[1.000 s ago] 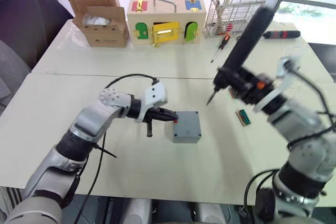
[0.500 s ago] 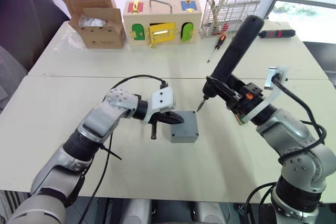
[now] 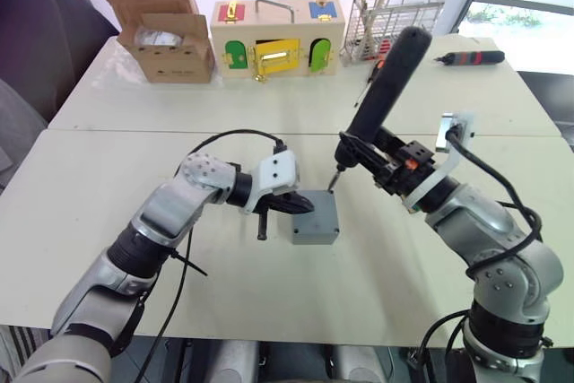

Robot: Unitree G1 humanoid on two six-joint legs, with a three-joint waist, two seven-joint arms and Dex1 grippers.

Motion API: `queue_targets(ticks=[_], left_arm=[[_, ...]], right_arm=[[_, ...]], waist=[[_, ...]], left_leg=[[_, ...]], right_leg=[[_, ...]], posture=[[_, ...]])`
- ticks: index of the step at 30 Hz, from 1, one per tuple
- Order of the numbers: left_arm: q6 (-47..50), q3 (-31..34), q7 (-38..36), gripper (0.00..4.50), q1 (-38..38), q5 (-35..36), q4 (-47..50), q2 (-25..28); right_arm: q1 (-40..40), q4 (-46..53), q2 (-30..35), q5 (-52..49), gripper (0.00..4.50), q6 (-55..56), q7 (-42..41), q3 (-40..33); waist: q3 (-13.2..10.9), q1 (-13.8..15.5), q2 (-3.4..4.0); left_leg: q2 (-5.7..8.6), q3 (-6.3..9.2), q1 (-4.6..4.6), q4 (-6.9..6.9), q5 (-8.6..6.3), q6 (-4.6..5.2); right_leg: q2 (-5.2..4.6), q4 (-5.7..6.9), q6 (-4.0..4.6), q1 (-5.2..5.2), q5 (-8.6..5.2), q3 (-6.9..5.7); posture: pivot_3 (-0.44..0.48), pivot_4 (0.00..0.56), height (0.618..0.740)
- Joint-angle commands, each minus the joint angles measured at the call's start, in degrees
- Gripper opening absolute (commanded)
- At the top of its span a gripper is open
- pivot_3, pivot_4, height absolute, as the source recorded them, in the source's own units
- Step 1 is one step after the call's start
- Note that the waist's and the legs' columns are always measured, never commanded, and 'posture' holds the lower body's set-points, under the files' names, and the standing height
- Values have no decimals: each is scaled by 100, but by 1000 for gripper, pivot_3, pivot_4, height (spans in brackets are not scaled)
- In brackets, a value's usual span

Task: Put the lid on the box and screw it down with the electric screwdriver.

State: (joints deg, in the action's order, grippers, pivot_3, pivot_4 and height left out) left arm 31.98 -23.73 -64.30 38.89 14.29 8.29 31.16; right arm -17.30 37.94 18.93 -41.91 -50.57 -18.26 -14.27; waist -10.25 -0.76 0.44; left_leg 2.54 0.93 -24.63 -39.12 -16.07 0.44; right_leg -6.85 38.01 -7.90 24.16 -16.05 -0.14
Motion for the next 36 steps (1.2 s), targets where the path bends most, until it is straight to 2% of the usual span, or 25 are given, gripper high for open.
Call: queue_targets(ticks=[1, 15, 20, 23, 28, 36], left_arm=[[112, -98, 13, 0, -153, -133, 19, 80], [117, -89, 57, 0, -134, -126, 10, 32], [173, -144, 49, 0, -132, -135, 31, 42], [228, -226, 54, 0, -140, -162, 10, 20], [414, -142, 46, 0, -198, -9, 71, -39], [406, -156, 44, 0, -223, -86, 34, -37]], right_arm=[[-18, 111, 77, -75, 1873, 316, -14, -58], [210, -109, 269, 272, 1873, 763, -68, 293], [499, -33, 541, 593, 1873, 978, -361, 823], [690, 6, 638, 777, 1873, 1185, -527, 1190], [1038, -45, 588, 869, 1873, 1418, -629, 1396], [1164, -292, 565, 1089, 1873, 1634, -659, 1539]], waist=[[0, -2, 0], [0, 3, 0], [4, 2, -3], [18, 0, -14], [48, 1, -37], [131, -1, -56]], left_leg=[[0, 0, 0, 0, 0, 0], [0, 1, 7, 0, 0, 1], [0, 2, 22, 1, -4, 6], [-1, 10, 38, 1, -9, 15], [-12, 14, 123, 26, -37, 61], [-14, 24, 131, 30, -41, 66]], right_leg=[[0, 0, 0, 0, 0, 0], [0, -2, 0, -8, 0, 0], [1, -4, 0, -24, 0, -1], [5, -13, 0, -46, -1, -2], [17, -85, -2, -145, -3, -6], [23, -88, -2, -149, -5, -5]], posture=[[0, 150, 735], [0, 150, 735], [0, 150, 735], [0, 150, 735], [0, 150, 735], [0, 150, 735]])
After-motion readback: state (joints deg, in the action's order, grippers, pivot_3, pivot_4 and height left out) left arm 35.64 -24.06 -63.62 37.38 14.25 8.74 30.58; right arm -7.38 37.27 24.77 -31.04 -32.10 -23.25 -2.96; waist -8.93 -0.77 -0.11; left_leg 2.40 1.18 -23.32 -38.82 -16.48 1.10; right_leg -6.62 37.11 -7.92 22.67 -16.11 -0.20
